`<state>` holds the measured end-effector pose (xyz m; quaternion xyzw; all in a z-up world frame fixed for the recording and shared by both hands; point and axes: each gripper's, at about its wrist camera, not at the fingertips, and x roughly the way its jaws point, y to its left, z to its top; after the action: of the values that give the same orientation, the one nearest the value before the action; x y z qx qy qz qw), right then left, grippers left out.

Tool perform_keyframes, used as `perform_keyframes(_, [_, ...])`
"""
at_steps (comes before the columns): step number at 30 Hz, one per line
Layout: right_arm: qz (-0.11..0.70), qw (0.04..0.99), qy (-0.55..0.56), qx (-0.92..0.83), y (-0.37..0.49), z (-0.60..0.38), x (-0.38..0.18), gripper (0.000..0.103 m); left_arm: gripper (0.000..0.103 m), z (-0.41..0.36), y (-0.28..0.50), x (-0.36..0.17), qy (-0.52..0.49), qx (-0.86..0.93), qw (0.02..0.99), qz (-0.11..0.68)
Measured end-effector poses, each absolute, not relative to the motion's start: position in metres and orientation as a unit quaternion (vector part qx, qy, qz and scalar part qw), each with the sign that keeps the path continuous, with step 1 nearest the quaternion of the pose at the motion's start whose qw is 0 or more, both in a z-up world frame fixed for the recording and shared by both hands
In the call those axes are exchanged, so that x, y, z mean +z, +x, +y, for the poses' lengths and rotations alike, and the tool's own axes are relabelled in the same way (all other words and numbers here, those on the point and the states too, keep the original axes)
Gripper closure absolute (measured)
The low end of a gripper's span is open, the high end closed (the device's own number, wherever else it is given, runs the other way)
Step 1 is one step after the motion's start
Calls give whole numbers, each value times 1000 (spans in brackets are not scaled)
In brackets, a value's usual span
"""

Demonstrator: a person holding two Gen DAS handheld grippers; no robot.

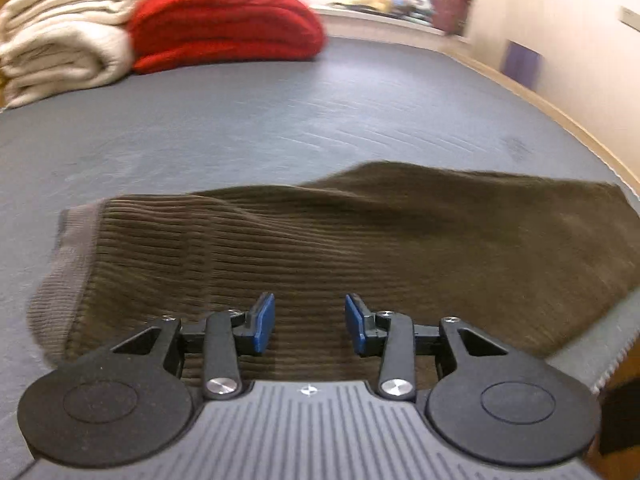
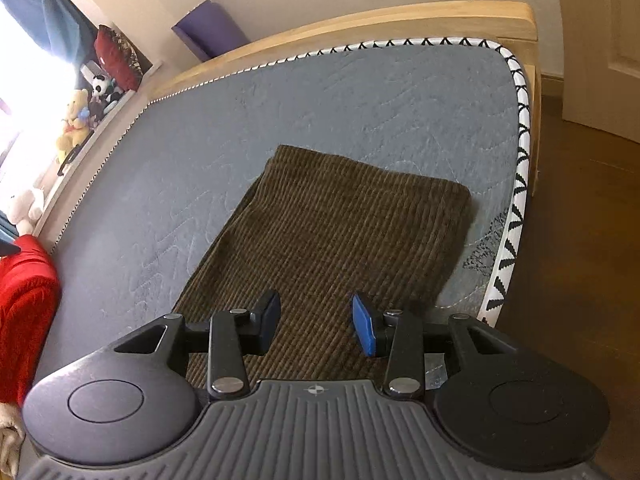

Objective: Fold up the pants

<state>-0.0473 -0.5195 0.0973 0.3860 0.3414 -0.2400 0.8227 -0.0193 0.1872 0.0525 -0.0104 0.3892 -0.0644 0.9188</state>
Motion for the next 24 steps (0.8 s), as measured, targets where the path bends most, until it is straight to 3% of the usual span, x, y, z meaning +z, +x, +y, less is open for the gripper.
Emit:
perform_keyframes(5, [333, 822, 396, -237, -51, -524, 99, 61, 60, 165, -17, 46, -29, -103, 912, 395])
perform_keyframes(9, [336, 818, 397, -247, -55, -533, 95, 61, 58, 142, -14, 16, 34, -104, 885, 453])
perform_keyframes(24, [331, 757, 469, -311, -69, -590, 51, 56, 53, 145, -11, 13, 44, -106, 890, 441])
